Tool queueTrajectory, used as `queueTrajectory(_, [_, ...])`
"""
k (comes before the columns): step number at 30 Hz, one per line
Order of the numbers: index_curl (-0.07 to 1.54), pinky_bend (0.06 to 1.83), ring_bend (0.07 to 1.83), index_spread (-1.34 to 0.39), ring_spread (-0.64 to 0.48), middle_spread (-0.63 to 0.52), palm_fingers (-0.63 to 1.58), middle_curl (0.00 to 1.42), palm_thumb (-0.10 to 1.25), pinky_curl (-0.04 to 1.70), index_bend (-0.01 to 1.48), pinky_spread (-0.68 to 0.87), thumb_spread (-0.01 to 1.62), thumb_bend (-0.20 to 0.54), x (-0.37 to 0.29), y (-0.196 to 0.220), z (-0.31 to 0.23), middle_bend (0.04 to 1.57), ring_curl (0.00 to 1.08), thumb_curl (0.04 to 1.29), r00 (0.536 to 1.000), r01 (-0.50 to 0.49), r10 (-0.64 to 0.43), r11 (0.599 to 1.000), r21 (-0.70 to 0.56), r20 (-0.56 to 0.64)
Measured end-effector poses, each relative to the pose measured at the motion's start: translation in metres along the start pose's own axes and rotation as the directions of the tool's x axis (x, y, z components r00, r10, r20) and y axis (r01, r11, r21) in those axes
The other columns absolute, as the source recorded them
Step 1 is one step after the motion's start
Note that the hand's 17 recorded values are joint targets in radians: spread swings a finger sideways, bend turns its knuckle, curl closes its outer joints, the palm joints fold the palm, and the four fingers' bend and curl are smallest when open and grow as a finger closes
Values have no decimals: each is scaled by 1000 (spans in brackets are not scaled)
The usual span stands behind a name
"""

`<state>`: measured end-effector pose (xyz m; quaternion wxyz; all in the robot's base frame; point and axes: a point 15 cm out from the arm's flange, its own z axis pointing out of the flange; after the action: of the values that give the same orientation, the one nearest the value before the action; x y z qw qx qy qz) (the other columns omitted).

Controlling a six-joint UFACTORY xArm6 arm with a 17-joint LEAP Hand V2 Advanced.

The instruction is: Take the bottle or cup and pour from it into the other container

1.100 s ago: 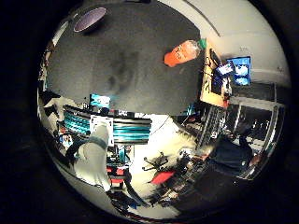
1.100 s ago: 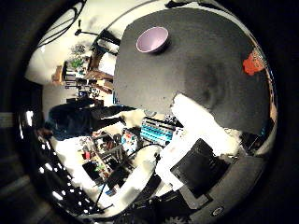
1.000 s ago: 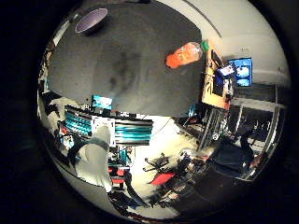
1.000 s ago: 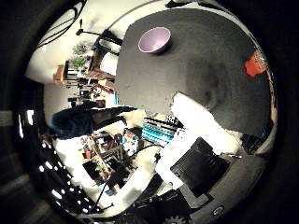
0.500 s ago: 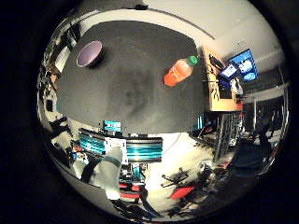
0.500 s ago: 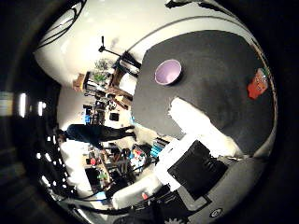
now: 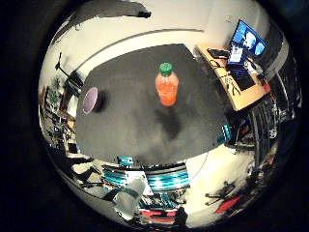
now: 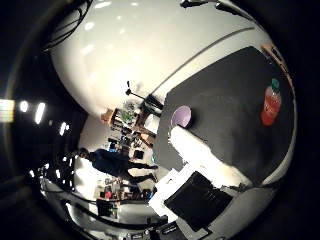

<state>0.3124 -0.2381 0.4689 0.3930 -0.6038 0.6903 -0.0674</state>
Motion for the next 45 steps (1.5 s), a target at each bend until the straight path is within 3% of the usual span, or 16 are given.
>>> queueTrajectory(3, [287, 850, 574, -288, 59, -35, 293, 374, 572, -8, 163, 439, 1068, -27, 32, -5, -4, 328, 194, 361, 998, -42, 39, 997, 61, 43])
queueTrajectory(11, [292, 835, 557, -249, 80, -13, 244, 375, 466, -7, 160, 433, 1081, -27, 96, -2, 7, 366, 189, 333, 991, -96, 88, 993, 74, 101])
queueTrajectory(20, [299, 824, 558, -219, 100, -3, 244, 369, 478, -7, 168, 428, 1090, -23, 147, 2, 29, 373, 192, 326, 966, -174, 137, 971, 161, 220])
queueTrajectory(29, [300, 806, 568, -219, 102, -3, 244, 372, 492, -6, 167, 430, 1094, -23, 187, 2, 43, 381, 199, 327, 944, -232, 183, 959, 161, 274])
queueTrajectory(45, [301, 780, 569, -217, 102, -3, 231, 372, 527, -4, 163, 430, 1098, -22, 233, 40, 94, 383, 203, 330, 894, -331, 274, 937, 112, 354])
